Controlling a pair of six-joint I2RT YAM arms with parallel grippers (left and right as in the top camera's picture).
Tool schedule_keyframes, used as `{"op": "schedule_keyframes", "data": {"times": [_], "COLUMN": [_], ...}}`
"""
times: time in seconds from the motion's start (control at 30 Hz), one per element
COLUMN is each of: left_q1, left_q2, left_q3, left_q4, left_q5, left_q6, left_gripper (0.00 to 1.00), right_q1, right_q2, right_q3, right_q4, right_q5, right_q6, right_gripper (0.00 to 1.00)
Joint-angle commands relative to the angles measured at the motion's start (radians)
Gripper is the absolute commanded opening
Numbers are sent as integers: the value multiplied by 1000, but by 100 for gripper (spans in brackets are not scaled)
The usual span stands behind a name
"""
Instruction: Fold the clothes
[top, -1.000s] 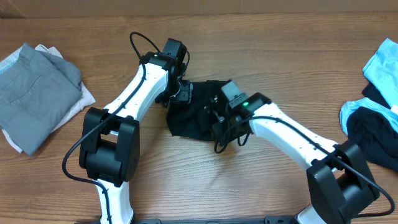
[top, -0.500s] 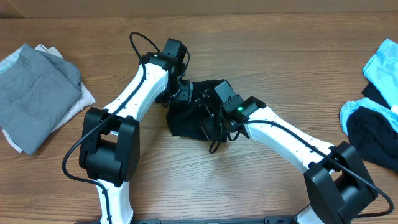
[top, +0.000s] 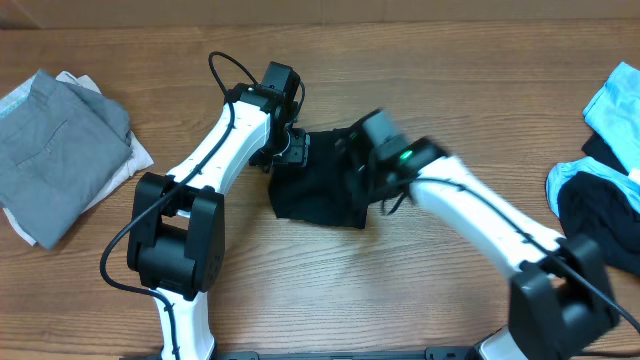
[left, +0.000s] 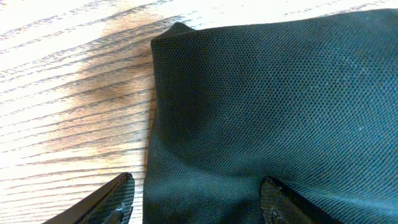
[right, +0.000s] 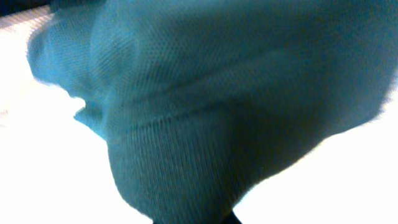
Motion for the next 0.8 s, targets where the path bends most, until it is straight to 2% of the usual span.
{"op": "schedule_keyframes", "data": {"times": [0.0, 0.2, 0.23, 0.3, 0.37, 0.43, 0.6, 0.63, 0.77], "left_q1": [0, 0, 0, 0, 0, 0, 0, 0, 0], "left_q2": [-6, -6, -6, -6, -6, -6, -6, -6, -19], "left_q3": [-8, -8, -8, -8, -8, -8, -8, -8, 41], "left_q4": [-2, -1, -2, -3, -6, -6, -6, -10, -32], "left_q5": [-6, -8, -8, -6, -6, -6, 4, 24, 145], "left_q6": [-6, -7, -7, -7, -7, -6, -6, -1, 6], "left_gripper": [68, 68, 68, 68, 68, 68, 67, 65, 66], "right_q1": [-141, -212, -212, -211, -211, -211, -211, -211, -213], "right_q2": [-79, -63, -63, -63, -63, -63, -63, -63, -63], "right_q3": [127, 104, 87, 58, 39, 10, 5, 5, 5], "right_q4": [-109, -232, -243, -262, -270, -288, -316, -312, -251], "right_q5": [-20, -43, -43, -43, -43, -34, -13, -21, -34], "right_q6": [11, 4, 3, 4, 4, 3, 4, 3, -11], "right_gripper": [4, 6, 13, 21, 21, 34, 30, 33, 34]}}
